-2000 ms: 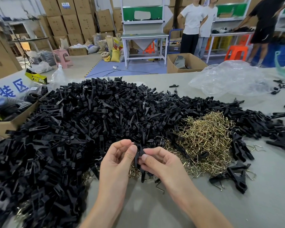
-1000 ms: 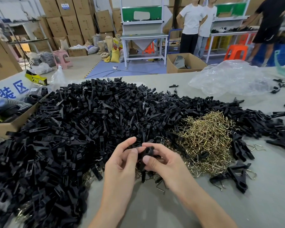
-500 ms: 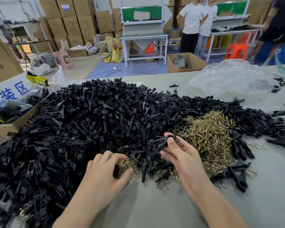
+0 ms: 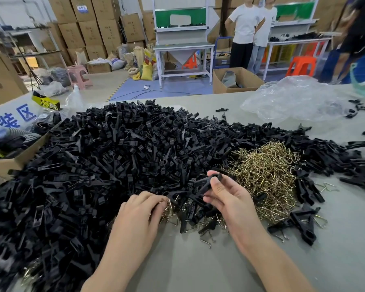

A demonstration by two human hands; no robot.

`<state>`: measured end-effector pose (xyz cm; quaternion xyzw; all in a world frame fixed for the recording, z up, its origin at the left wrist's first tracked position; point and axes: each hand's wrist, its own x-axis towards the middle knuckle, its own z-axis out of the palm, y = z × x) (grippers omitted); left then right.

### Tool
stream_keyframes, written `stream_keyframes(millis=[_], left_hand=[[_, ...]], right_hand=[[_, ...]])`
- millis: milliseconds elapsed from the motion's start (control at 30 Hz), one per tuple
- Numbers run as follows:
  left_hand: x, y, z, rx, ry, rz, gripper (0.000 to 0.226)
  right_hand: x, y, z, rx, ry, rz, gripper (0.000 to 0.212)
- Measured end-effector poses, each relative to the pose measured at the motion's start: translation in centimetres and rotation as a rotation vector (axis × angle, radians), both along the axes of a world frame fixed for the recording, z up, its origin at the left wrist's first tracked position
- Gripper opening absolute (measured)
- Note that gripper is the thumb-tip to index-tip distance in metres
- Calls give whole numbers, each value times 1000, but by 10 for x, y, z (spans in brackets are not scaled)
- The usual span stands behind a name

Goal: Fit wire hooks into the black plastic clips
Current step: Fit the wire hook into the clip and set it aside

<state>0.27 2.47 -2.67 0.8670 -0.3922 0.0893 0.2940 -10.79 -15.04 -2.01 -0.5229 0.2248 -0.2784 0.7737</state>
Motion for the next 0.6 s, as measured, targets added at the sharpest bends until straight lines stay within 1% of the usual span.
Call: stream_keyframes(millis=[67, 167, 267, 300, 367, 400, 433, 533, 600], left_hand=[[-1, -1, 0, -34, 10, 15, 24], [-5, -2, 2, -45, 63, 22, 47], [-8, -4, 5, -152, 165, 54, 52], [-8, -4, 4, -201, 198, 72, 49], [-8, -5, 3, -278, 247, 96, 22], [-9, -5, 5, -299, 258, 96, 13], [-9, -4, 5, -300, 239, 78, 13], [-9, -5, 4, -243, 156, 16, 21], [-9, -6, 2, -219, 120, -22, 18]], right_hand=[[0, 0, 1, 10, -11, 11, 19], [1, 1, 2, 33, -43, 55, 23], [1, 2, 2, 29, -60, 110, 26], [1, 3, 2, 25, -64, 125, 26], [2, 4, 2, 19, -72, 142, 26], [2, 4, 2, 18, -75, 145, 25], [2, 4, 2, 17, -78, 145, 25], [1, 3, 1, 8, -76, 144, 25], [1, 3, 0, 1, -70, 146, 25]])
